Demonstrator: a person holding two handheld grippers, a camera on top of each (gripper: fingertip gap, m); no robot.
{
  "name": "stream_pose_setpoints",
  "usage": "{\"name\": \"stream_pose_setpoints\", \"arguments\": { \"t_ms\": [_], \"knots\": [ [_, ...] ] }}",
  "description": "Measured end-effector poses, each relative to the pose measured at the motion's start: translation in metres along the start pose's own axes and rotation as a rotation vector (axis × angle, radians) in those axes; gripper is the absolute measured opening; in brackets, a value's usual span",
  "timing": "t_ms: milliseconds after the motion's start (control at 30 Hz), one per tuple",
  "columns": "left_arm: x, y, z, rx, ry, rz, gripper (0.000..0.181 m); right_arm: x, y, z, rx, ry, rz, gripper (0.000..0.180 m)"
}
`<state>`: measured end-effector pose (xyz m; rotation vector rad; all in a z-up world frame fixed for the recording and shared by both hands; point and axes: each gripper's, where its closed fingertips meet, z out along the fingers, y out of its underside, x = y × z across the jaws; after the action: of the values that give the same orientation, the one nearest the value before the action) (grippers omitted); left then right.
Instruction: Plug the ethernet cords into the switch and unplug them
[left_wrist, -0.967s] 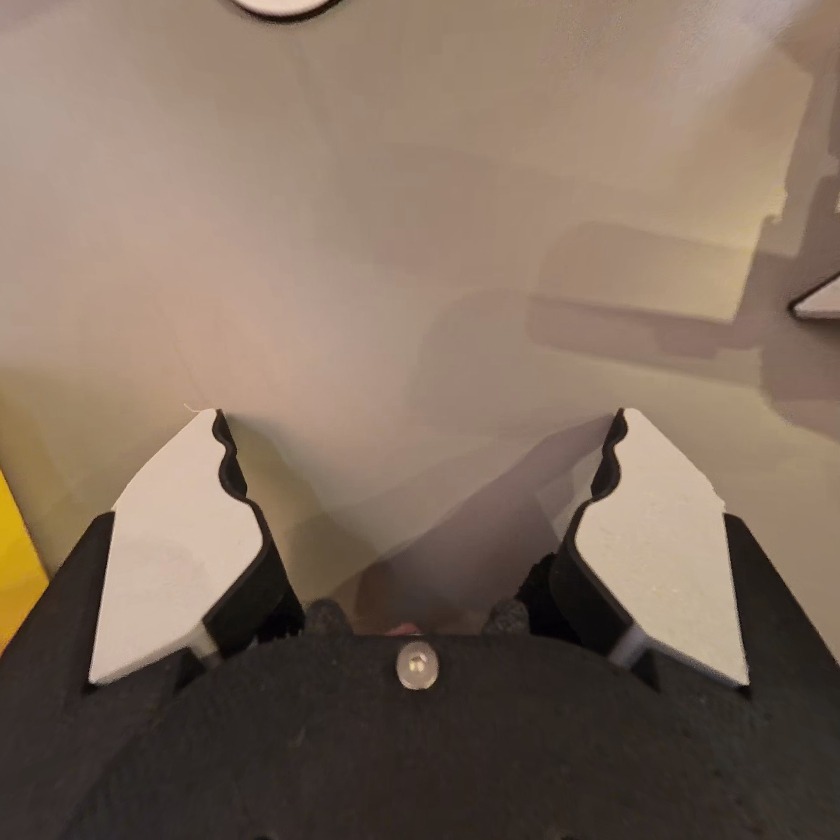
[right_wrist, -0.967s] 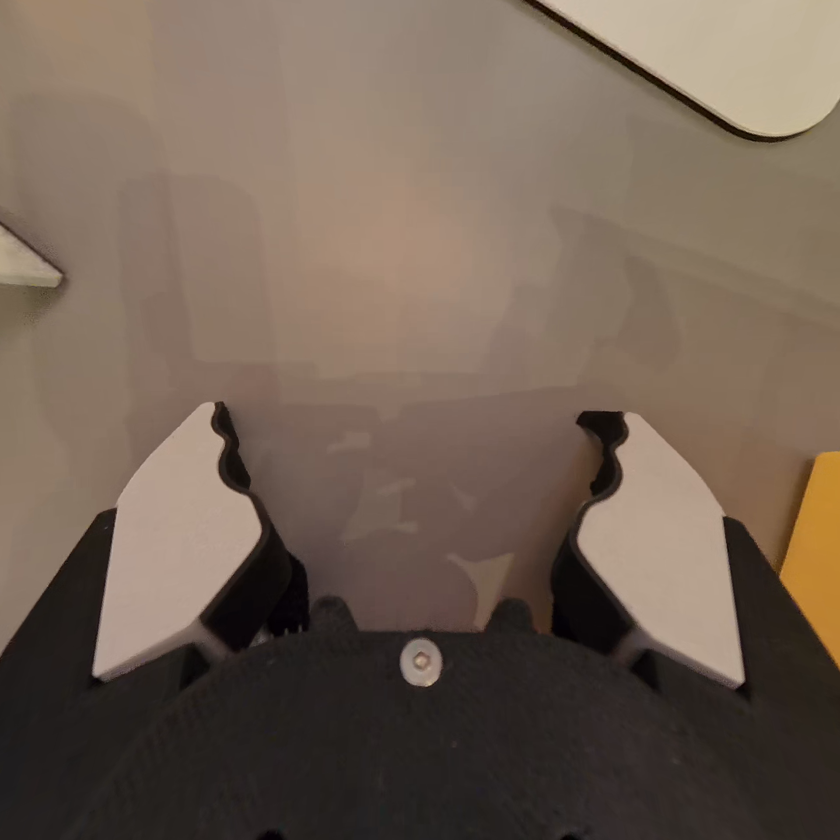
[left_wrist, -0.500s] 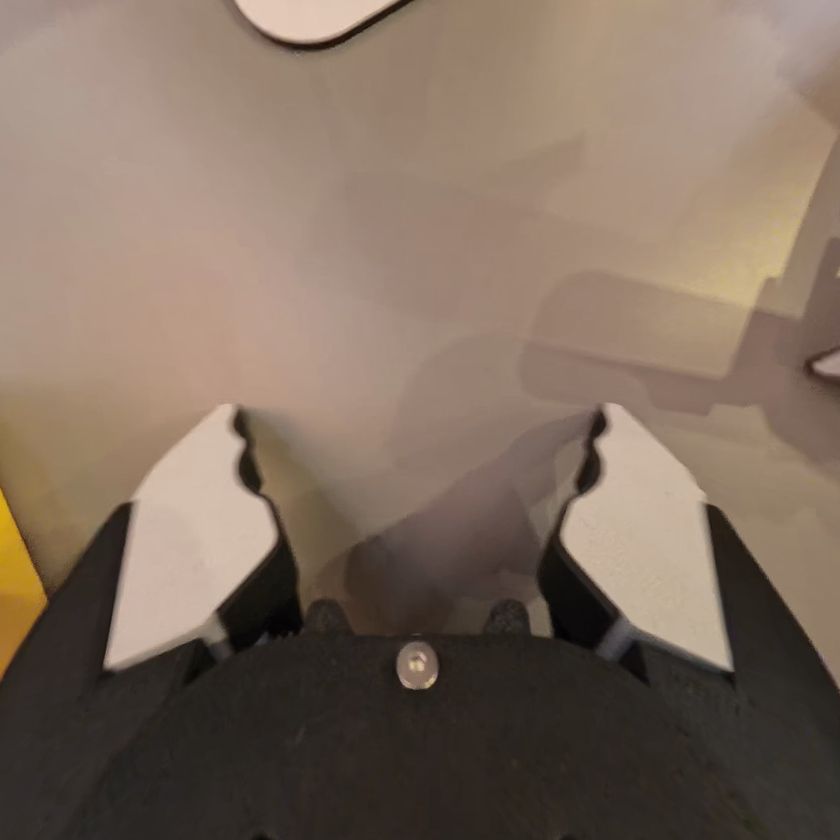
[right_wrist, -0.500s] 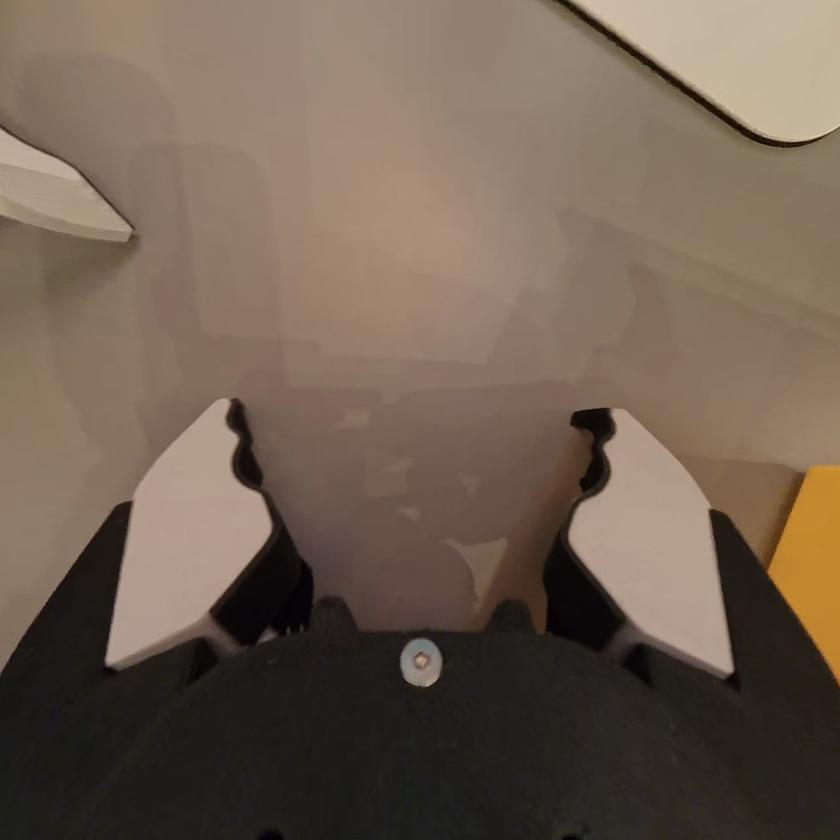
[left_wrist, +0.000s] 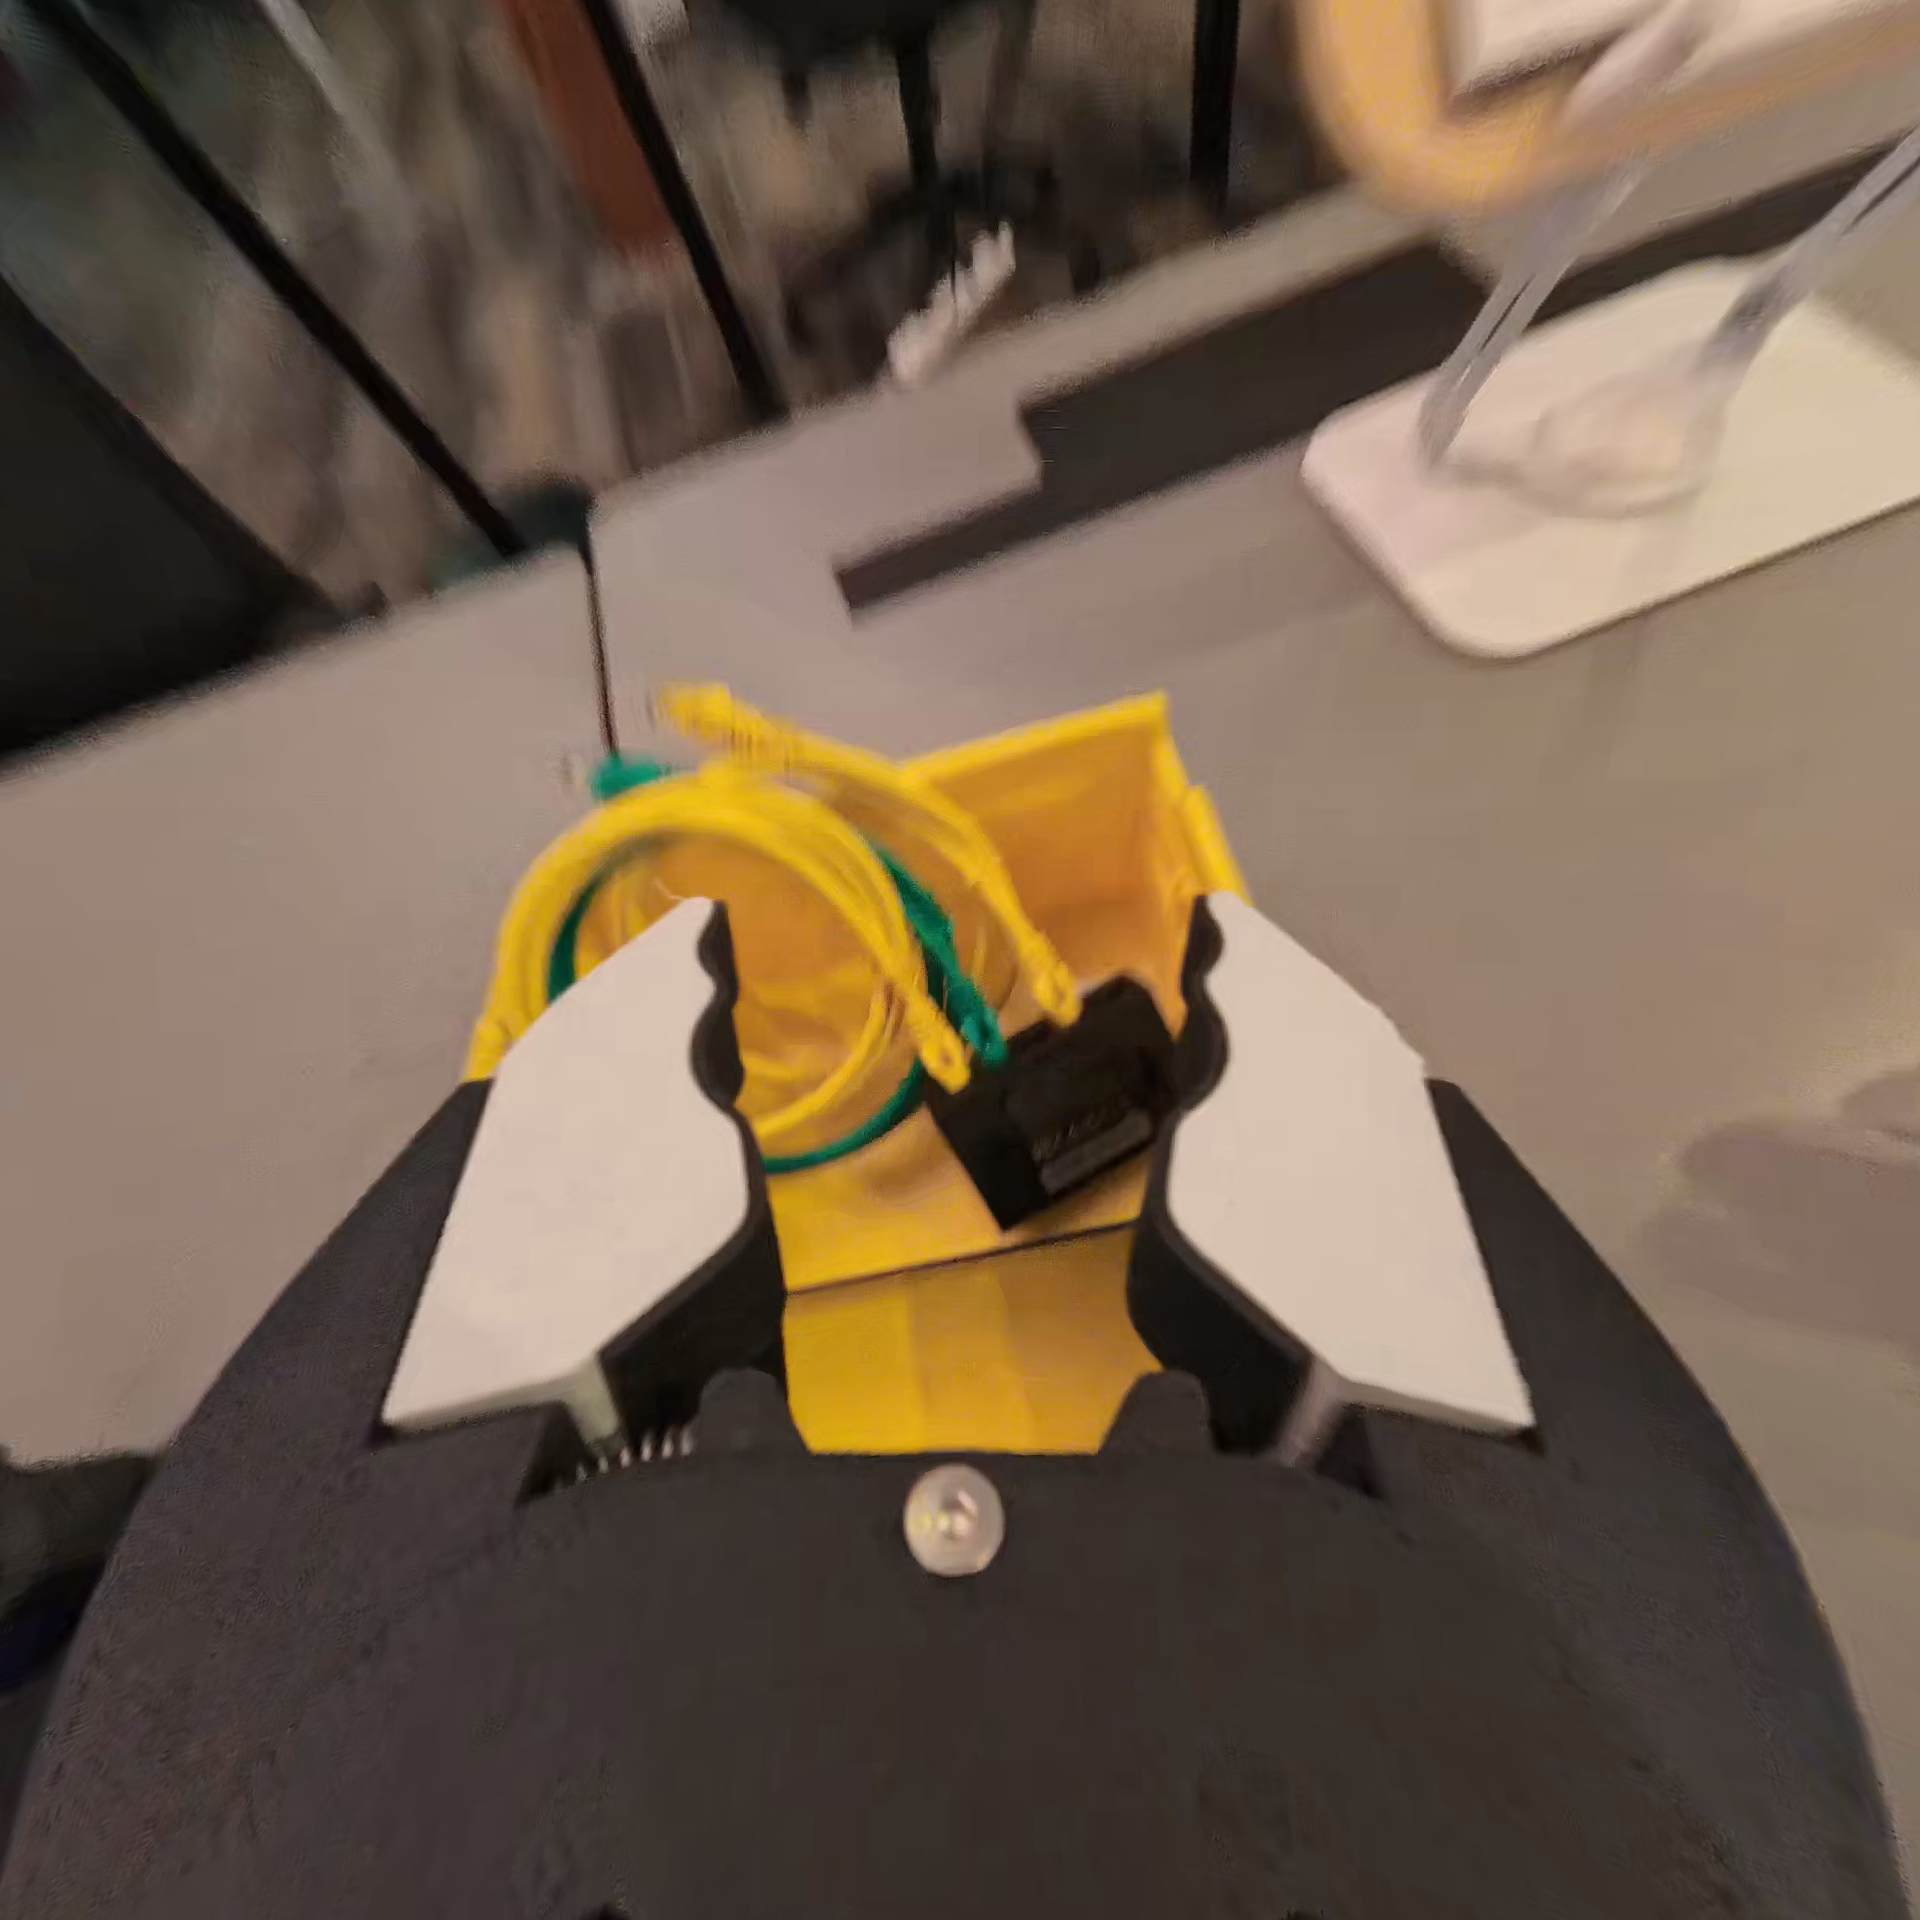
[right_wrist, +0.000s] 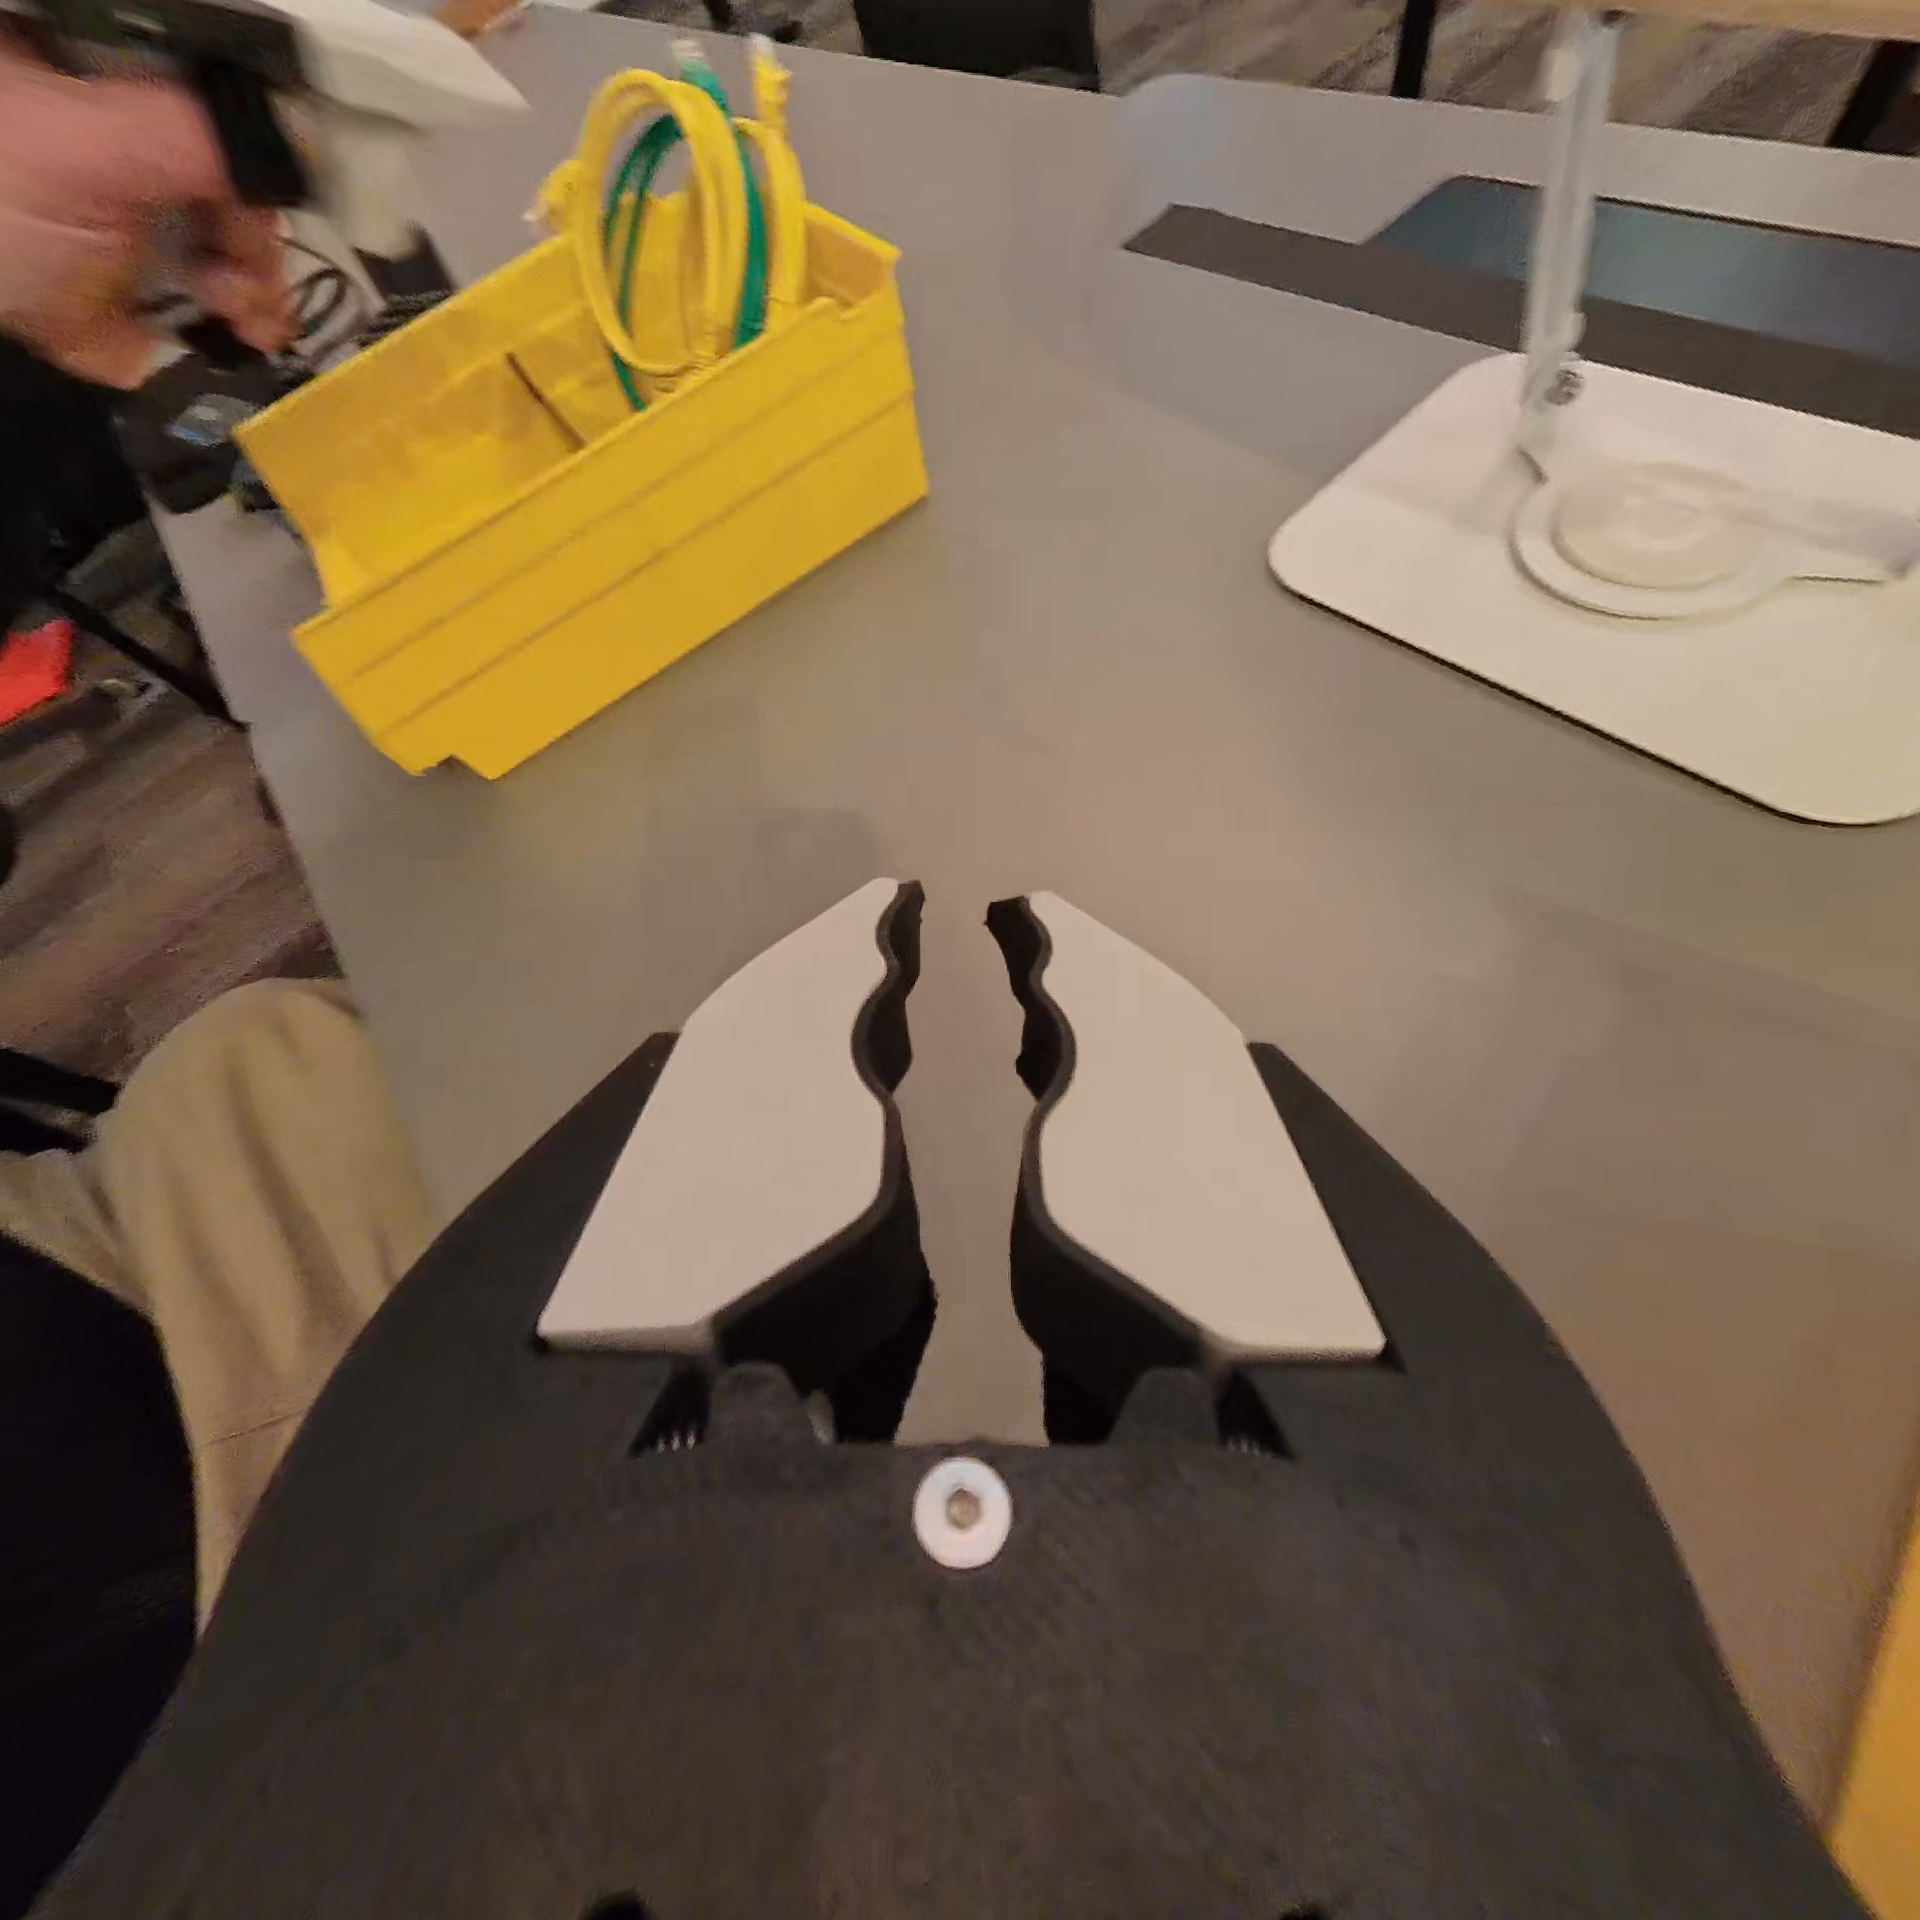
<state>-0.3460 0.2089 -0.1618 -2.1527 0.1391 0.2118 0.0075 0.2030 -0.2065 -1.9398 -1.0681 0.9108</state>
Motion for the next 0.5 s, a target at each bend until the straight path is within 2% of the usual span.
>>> {"name": "stream_pose_setpoints", "arguments": {
  "t_ms": [33, 133, 200, 300, 367, 400, 500],
  "knots": [
    [-0.012, 0.020, 0.018, -0.079, 0.020, -0.053, 0.085, -0.010, 0.001, 0.001, -0.001, -0.017, -0.007, 0.018],
    [-0.011, 0.066, 0.063, -0.254, 0.160, -0.188, 0.094, -0.036, 0.009, 0.008, -0.024, -0.071, -0.007, 0.024],
    [-0.013, 0.073, 0.081, -0.274, 0.181, -0.242, 0.083, -0.048, 0.014, 0.013, -0.032, -0.103, 0.006, 0.026],
    [-0.004, 0.068, 0.096, -0.253, 0.272, -0.358, 0.050, -0.050, 0.023, 0.019, -0.061, -0.106, 0.008, 0.030],
    [-0.004, 0.069, 0.103, -0.290, 0.313, -0.399, 0.042, -0.052, 0.025, 0.021, -0.062, -0.127, 0.015, 0.030],
    [-0.009, 0.069, 0.104, -0.292, 0.302, -0.413, 0.024, -0.052, 0.026, 0.022, -0.063, -0.134, 0.022, 0.030],
    [-0.005, 0.063, 0.099, -0.287, 0.342, -0.344, 0.015, -0.052, 0.033, 0.027, -0.079, -0.146, 0.027, 0.029]
  ]
}}
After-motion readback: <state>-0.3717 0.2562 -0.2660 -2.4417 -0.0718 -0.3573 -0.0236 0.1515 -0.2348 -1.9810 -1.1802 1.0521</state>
